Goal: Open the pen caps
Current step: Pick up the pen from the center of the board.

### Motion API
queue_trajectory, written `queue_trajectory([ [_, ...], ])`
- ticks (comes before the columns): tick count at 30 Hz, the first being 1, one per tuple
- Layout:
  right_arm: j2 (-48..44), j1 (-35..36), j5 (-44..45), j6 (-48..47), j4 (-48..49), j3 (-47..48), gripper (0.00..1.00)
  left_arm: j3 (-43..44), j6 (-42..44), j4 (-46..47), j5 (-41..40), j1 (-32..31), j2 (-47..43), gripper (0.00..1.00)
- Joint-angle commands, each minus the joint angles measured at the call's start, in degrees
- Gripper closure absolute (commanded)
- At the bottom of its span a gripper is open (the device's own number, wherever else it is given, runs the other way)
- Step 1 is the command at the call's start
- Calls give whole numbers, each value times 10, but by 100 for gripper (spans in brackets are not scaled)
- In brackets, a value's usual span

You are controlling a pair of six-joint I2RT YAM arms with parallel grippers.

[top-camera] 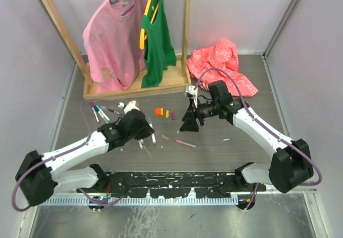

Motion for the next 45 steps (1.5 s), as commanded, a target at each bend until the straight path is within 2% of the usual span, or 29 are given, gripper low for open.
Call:
queue_trajectory([
  [1, -57, -2, -60, 127, 198, -66, 30, -60, 34, 273, 47, -27, -80, 100],
  [4, -79, -8, -97, 238, 362, -131, 22, -87, 55, 385, 24, -60, -105, 100],
  [8, -71, -8, -124, 361, 515, -172, 18, -112, 88, 494, -44, -107, -107, 100],
  [11, -68, -8, -125, 392, 542, -178, 17, -127, 110, 568, -92, -134, -97, 100],
  [15, -66, -9, -126, 412, 558, -180, 17, -117, 146, 599, -144, -165, -82, 100],
  [23, -67, -4, -117, 422, 566, -190, 21, -107, 177, 661, -173, -207, -49, 100],
  [29, -59, 7, -113, 416, 536, -187, 33, -99, 194, 678, -190, -224, -30, 100],
  [42, -41, 18, -123, 395, 485, -159, 89, -107, 200, 704, -192, -230, -23, 100],
  [43, -41, 18, -123, 389, 476, -156, 93, -109, 200, 706, -191, -230, -24, 98],
  [45, -41, 18, -123, 372, 450, -147, 99, -113, 202, 709, -188, -230, -29, 87],
])
